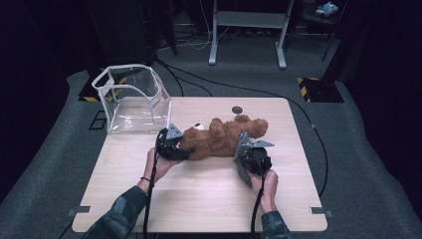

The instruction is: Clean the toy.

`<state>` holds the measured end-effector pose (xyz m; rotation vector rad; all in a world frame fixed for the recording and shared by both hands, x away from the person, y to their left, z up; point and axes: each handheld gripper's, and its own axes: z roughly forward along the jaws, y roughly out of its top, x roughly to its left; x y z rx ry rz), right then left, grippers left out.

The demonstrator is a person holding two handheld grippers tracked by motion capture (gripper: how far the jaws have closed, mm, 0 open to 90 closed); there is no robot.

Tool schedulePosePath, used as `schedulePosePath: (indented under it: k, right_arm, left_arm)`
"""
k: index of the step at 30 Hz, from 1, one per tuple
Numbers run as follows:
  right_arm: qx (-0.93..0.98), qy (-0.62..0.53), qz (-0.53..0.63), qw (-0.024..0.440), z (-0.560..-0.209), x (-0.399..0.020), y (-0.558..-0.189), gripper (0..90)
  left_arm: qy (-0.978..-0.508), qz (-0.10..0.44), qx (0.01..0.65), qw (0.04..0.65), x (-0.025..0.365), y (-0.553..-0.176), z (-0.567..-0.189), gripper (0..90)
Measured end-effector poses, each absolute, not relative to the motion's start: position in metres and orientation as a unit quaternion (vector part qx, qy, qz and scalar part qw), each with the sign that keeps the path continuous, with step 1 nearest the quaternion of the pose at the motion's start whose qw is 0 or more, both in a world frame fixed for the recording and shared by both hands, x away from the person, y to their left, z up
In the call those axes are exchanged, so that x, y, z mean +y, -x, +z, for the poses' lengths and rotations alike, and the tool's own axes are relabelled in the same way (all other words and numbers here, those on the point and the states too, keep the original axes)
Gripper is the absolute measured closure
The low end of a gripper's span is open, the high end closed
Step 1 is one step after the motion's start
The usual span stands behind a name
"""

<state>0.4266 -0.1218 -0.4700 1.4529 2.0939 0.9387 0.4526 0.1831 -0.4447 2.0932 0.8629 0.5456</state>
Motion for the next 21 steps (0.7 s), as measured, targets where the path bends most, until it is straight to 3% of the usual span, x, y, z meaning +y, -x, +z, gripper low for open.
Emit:
schedulePosePath:
  k: [4, 8, 14, 21]
  right_arm:
    - [0.759, -0.505, 0.350, 0.216, -0.460, -0.115, -0.413, 71.3]
    - [0.775, -0.478, 0.355, 0.213, -0.457, -0.099, -0.399, 71.3]
    - [0.802, -0.431, 0.360, 0.205, -0.452, -0.061, -0.395, 71.3]
    - [0.827, -0.382, 0.355, 0.210, -0.439, -0.010, -0.415, 71.3]
  left_arm:
    - [-0.831, 0.239, 0.338, 0.371, 0.180, -0.451, -0.452, 58.6]
    - [-0.827, 0.237, 0.339, 0.381, 0.180, -0.454, -0.453, 70.3]
    - [-0.825, 0.232, 0.343, 0.385, 0.180, -0.457, -0.453, 71.5]
    - [-0.826, 0.218, 0.341, 0.391, 0.182, -0.462, -0.451, 71.7]
